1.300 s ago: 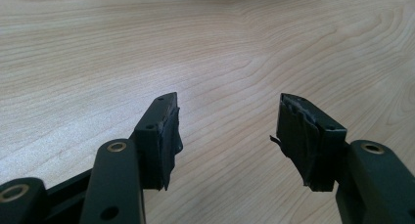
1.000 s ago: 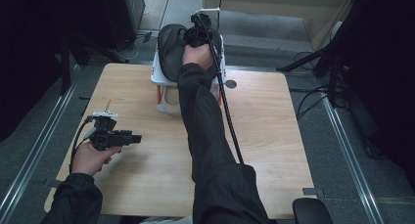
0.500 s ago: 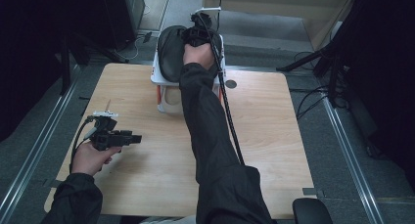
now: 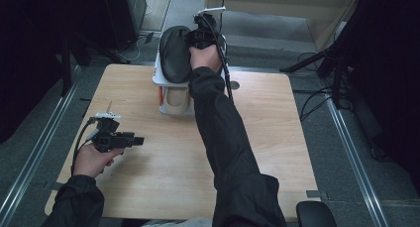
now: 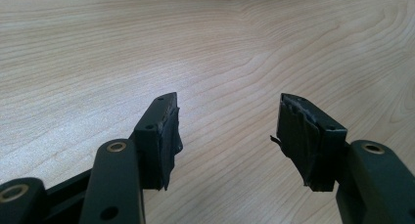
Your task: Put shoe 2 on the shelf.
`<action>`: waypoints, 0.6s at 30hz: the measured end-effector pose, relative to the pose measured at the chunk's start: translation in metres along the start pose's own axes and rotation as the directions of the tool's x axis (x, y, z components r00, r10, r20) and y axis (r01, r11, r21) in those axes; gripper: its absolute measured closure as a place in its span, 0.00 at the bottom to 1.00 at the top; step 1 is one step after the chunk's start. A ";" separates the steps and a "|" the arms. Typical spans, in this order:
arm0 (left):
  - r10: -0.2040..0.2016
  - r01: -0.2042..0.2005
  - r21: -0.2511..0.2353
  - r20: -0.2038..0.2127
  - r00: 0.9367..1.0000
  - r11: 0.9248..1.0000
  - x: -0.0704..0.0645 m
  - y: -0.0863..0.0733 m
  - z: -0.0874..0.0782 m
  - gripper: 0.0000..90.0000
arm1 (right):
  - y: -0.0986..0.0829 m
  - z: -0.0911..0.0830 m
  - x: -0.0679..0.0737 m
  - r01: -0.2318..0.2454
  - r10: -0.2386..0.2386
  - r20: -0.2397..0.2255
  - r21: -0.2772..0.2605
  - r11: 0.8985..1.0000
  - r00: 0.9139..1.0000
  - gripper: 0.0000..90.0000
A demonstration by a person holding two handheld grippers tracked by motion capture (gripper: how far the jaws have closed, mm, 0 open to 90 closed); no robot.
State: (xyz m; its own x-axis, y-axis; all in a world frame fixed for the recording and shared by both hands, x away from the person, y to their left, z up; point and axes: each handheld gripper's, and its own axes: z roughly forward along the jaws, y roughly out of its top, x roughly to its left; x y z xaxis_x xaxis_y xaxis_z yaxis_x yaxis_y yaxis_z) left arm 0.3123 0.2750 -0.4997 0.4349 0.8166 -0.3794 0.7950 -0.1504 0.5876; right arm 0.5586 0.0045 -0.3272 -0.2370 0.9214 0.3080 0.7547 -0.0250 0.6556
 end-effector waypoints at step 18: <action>-0.007 0.008 0.021 -0.003 1.000 1.000 0.001 0.001 0.001 0.47 | -0.009 -0.036 0.002 0.153 -0.147 -0.122 0.040 0.987 0.981 0.64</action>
State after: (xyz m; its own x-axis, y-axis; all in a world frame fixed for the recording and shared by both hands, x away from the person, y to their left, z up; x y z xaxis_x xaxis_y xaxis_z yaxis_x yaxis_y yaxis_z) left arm 0.3139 0.2753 -0.5003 0.4277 0.8194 -0.3817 0.8072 -0.1561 0.5693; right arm 0.5296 -0.0074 -0.3073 -0.4187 0.8606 0.2901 0.7333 0.1319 0.6670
